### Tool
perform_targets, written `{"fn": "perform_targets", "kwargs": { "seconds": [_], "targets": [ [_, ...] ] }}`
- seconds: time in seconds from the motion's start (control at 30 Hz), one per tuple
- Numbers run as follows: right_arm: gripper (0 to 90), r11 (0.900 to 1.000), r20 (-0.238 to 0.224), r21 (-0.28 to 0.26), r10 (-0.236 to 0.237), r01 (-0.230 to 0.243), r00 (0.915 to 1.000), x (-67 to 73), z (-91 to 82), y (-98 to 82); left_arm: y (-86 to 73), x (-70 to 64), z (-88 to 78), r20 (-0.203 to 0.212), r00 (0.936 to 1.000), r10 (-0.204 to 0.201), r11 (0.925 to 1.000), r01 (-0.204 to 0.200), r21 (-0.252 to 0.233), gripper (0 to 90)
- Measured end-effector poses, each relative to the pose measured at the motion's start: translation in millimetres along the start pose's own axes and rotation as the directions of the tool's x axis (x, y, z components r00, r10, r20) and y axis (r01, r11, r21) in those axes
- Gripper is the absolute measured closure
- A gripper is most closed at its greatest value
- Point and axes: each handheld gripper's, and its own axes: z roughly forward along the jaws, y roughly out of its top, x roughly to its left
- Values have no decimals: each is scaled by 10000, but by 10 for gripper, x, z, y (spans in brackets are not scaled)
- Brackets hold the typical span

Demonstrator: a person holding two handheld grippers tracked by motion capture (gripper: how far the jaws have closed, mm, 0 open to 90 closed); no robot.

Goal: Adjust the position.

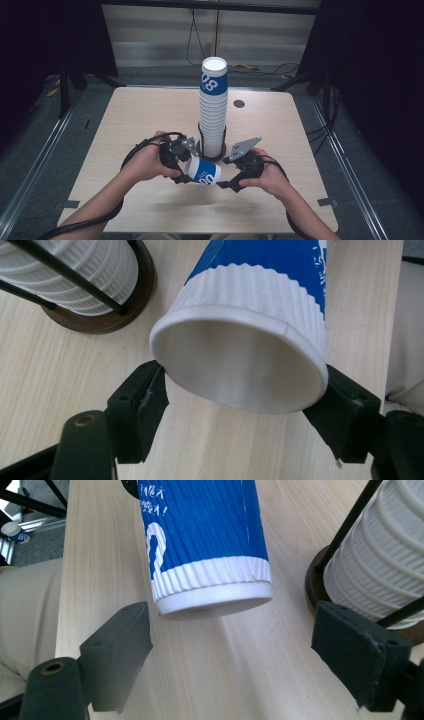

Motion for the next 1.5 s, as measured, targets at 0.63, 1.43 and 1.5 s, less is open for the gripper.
{"fn": "perform_targets", "kwargs": {
  "seconds": [0.63,1.43,1.5],
  "targets": [
    [155,9992,-203,353,-190,197,9996,22,55,41,98,-20,12,76,9992,390,9983,-393,425,277],
    [160,9966,-417,675,-448,475,9981,57,169,112,211,-90,83,-34,9974,720,9931,-714,927,269],
    [163,9963,-402,712,-448,476,9982,58,172,110,215,-92,84,-19,9966,825,9925,-820,912,268]
  ]
}}
